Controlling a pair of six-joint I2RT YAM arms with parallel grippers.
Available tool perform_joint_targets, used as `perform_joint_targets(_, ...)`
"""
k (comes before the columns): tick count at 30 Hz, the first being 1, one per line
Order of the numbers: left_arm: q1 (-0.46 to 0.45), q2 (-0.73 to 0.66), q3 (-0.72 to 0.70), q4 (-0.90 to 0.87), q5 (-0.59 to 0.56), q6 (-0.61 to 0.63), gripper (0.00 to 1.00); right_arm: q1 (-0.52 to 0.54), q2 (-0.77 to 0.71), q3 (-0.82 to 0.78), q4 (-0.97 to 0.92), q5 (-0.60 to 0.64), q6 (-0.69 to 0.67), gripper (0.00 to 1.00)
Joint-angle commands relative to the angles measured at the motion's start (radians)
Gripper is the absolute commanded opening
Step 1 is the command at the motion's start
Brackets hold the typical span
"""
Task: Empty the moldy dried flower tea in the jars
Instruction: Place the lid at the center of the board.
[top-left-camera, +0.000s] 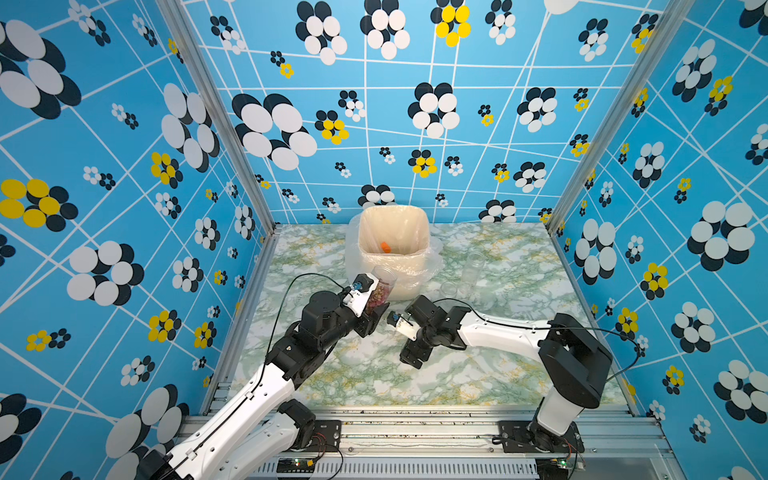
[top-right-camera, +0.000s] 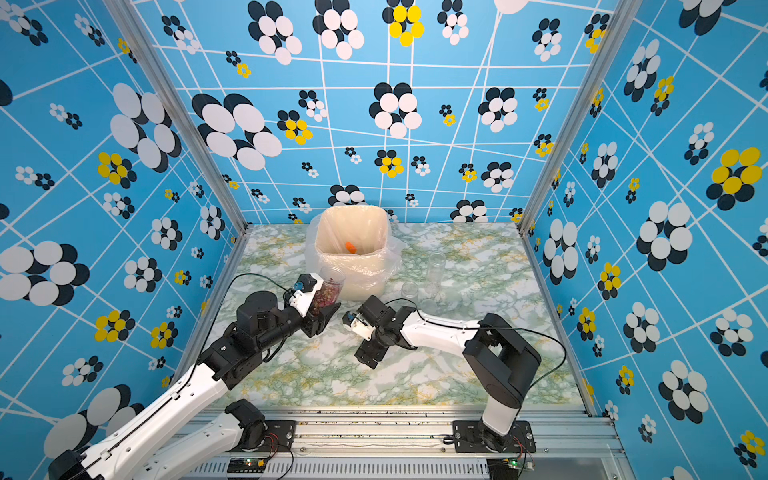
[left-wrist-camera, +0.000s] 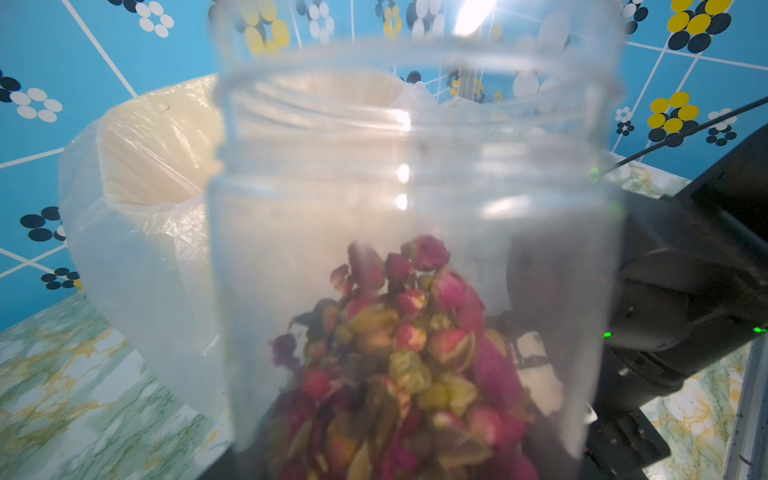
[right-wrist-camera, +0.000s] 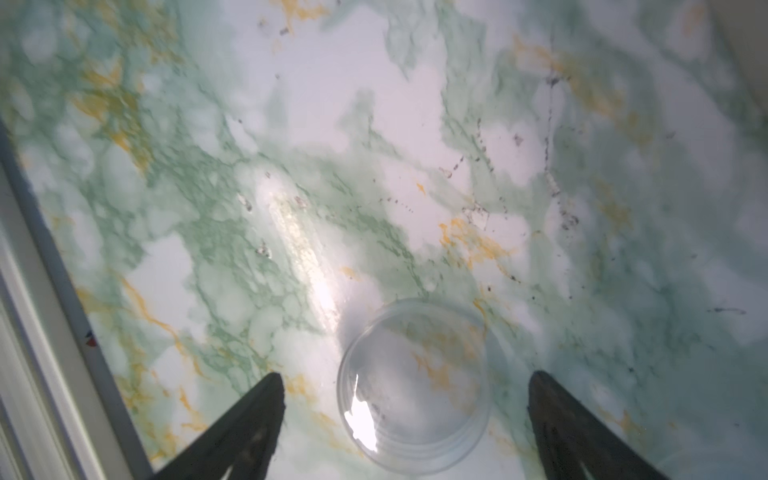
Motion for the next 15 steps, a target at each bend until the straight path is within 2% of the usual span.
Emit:
perform_joint_targets(1,-0.001,-0.005,0.027,-0.005,-0.003,0.023,0.00,0.006,-0.141,-0.008,0.053,-0.047,0.030,0.96)
perform_joint_targets(15,-0.002,0.023,0.245,-0.274,-0.100,0.113,0.00,0.004,-0.519,-0.130,0.281,0.011,0.179,0.99)
